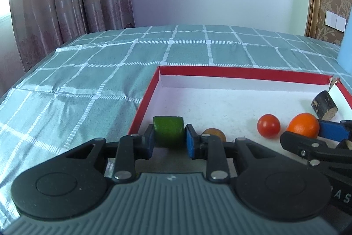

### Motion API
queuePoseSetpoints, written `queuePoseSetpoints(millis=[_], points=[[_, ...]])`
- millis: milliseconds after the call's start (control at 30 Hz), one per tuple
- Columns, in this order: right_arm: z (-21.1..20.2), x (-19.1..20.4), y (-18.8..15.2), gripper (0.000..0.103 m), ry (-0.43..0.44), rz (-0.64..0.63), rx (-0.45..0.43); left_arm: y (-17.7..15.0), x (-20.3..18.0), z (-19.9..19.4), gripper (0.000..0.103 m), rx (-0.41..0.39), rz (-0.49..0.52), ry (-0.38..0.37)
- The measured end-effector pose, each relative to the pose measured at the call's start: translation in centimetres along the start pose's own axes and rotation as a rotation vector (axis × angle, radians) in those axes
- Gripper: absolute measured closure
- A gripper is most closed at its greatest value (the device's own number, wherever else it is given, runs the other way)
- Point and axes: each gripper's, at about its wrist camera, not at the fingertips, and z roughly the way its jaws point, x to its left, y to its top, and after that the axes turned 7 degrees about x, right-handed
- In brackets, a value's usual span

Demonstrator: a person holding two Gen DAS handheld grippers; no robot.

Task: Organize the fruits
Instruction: 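Open left tool to drop the cucumber slice while right tool releases the orange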

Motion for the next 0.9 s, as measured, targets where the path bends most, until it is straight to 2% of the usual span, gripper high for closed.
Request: queuePoseSetpoints(millis=[67, 267, 367, 500, 567, 633, 900], points=[[0.0, 0.0, 0.0, 0.061, -0.002, -0.002, 0.0, -0.1, 0.0, 0.0, 0.073, -0.003, -0.001, 0.007], [-0.2, -0.2, -0.1, 0.06, 0.012, 0.009, 0.002, -0.2, 0.0, -0.1, 0.07, -0.013, 0.002, 0.019], [-0.4, 0.0, -0.1, 0.06, 0.012, 0.004, -0.003, -0.3, -0.3, -0.1, 0.051, -0.015, 0.025, -0.008], [-0.7, 0.4, -0.3, 0.056, 0.004, -0.02, -0.009, -0.6, -0.8, -0.3, 0.043, -0.022, 0.051, -0.009], [-0.8, 0.5, -0.4, 0.053, 0.006, -0.02, -0.013, -0.6, -0.7, -0.2, 0.042, -0.022, 0.049, -0.013], [-1.1, 0.4, -0.6, 0.039, 0.012, -0.014, -0.026, -0.6, -0.6, -0.3, 0.042, -0.022, 0.047, -0.018], [-3.2, -0.1, -1.1, 0.033, 0.002, 0.001, -0.1, -1.7, -0.7, -1.3, 0.03, -0.028, 0.074, -0.042]])
